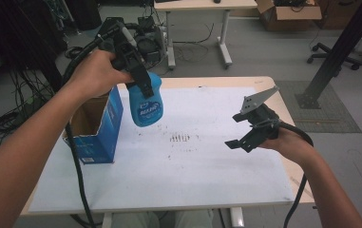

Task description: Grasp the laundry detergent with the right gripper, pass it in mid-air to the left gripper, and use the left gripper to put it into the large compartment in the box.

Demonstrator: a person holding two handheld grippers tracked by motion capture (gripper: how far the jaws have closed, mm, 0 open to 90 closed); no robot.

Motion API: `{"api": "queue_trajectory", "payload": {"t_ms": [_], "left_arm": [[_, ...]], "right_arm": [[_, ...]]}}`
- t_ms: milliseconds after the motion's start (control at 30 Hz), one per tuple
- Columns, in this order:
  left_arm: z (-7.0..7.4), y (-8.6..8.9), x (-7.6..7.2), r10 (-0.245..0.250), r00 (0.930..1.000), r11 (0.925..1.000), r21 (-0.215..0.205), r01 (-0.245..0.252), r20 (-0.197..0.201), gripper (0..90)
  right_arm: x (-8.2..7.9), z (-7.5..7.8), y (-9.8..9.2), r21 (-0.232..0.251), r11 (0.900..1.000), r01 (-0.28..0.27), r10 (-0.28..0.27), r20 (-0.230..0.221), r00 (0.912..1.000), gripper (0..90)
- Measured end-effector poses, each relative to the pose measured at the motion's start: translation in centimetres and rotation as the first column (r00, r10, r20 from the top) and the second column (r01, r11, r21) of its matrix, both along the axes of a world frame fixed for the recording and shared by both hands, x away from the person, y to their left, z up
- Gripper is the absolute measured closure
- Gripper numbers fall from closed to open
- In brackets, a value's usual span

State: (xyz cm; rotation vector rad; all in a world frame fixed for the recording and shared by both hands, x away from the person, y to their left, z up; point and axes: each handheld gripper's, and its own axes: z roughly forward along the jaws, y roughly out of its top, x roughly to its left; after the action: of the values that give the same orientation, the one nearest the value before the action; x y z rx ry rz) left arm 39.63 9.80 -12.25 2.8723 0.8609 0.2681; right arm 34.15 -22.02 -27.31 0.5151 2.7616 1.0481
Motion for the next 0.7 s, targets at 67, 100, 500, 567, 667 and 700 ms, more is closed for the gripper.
{"api": "queue_trajectory", "payload": {"t_ms": [67, 100, 500, 567, 667, 700], "left_arm": [[0.5, 0.3, 0.3, 0.027, 0.9996, 0.9996, -0.002, -0.027, 0.005, 37.8], [0.7, 0.4, 0.4, 0.044, 0.999, 0.999, -0.008, -0.044, 0.009, 37.8], [3.3, 2.3, 1.5, 0.22, 0.9749, 0.9746, -0.049, -0.218, 0.032, 37.8], [3.5, 2.5, 1.5, 0.235, 0.9714, 0.9712, -0.05, -0.233, 0.034, 37.8], [4.3, 3.2, 1.6, 0.297, 0.9537, 0.9539, -0.056, -0.295, 0.045, 37.8], [4.5, 3.4, 1.7, 0.314, 0.9485, 0.9486, -0.059, -0.311, 0.044, 37.8]], "right_arm": [[-0.1, 0.1, -0.3, -0.01, 1.0, 0.007, -0.007, -0.001, 1.0, 5.8], [-0.1, 0.2, -0.4, -0.014, 1.0, 0.01, -0.01, -0.001, 0.9999, 5.8], [-0.1, 0.3, -1.4, -0.074, 0.997, 0.024, -0.024, -0.004, 0.9997, 5.9], [-0.1, 0.3, -1.5, -0.077, 0.997, 0.025, -0.025, -0.003, 0.9997, 6.0], [0.0, 0.3, -1.6, -0.08, 0.996, 0.026, -0.026, -0.006, 0.9996, 6.0], [0.0, 0.3, -1.7, -0.08, 0.996, 0.026, -0.026, -0.007, 0.9996, 6.0]]}}
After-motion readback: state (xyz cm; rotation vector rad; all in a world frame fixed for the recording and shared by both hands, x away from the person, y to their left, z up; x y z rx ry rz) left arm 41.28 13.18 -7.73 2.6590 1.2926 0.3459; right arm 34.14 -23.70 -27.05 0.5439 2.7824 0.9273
